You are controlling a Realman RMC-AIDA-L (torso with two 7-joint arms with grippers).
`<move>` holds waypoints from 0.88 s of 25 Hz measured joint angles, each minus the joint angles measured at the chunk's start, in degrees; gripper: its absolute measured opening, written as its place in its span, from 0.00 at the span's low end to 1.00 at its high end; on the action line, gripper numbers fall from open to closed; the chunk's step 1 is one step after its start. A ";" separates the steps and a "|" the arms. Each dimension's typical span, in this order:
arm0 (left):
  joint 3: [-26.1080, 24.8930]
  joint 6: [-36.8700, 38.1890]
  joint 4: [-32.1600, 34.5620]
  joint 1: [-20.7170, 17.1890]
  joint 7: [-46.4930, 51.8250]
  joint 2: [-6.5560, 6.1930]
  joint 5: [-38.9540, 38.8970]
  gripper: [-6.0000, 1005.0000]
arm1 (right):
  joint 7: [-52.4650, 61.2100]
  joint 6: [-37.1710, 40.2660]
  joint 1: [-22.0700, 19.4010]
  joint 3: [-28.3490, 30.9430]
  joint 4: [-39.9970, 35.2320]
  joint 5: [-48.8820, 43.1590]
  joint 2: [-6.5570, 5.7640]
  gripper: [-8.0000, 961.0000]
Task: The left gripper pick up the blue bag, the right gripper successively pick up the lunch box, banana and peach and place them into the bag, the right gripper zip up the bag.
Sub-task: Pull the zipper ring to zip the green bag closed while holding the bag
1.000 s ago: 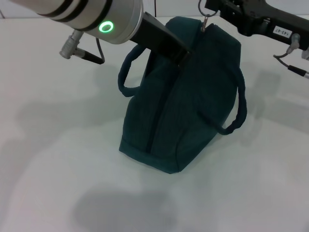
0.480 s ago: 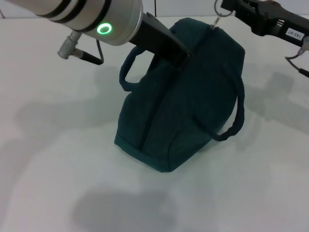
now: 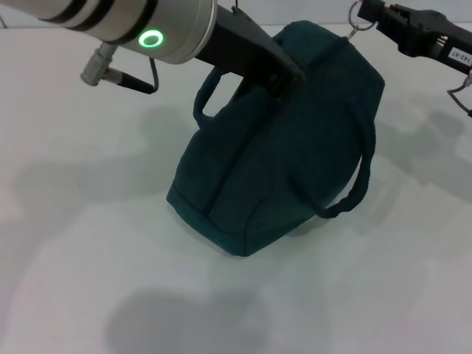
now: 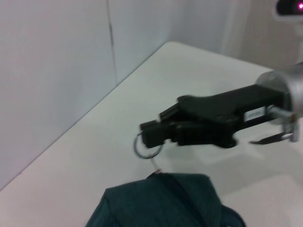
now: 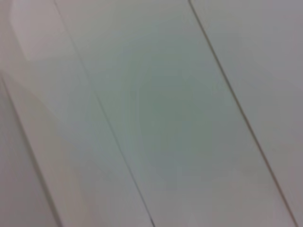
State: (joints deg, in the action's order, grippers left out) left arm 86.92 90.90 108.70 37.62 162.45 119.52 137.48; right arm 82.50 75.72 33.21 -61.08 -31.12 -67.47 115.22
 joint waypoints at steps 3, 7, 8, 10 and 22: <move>-0.85 0.00 0.38 -0.39 -0.83 0.00 -1.81 0.03 | 0.07 -1.85 -0.29 -0.10 0.07 -0.14 0.00 0.14; -3.51 0.09 0.73 -1.15 -2.76 0.00 -5.86 0.03 | 0.43 -3.78 -0.16 -0.41 1.35 -0.30 -0.03 0.14; -3.66 0.09 0.77 -1.22 -2.87 0.00 -6.03 0.03 | 0.52 -4.33 0.01 -0.43 1.83 -0.55 -0.06 0.14; -3.82 0.10 0.89 -1.35 -3.06 0.00 -6.50 0.03 | 0.64 -5.37 0.28 -0.47 2.48 -1.23 -0.13 0.14; -5.50 -0.59 0.60 -1.94 -4.03 0.14 -6.83 0.03 | 1.69 -8.83 0.97 -0.28 2.81 -4.69 0.09 0.14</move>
State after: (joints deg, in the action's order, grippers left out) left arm 81.42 90.31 109.29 35.68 158.42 119.66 130.64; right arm 84.18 66.89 34.18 -61.37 -28.31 -72.16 115.31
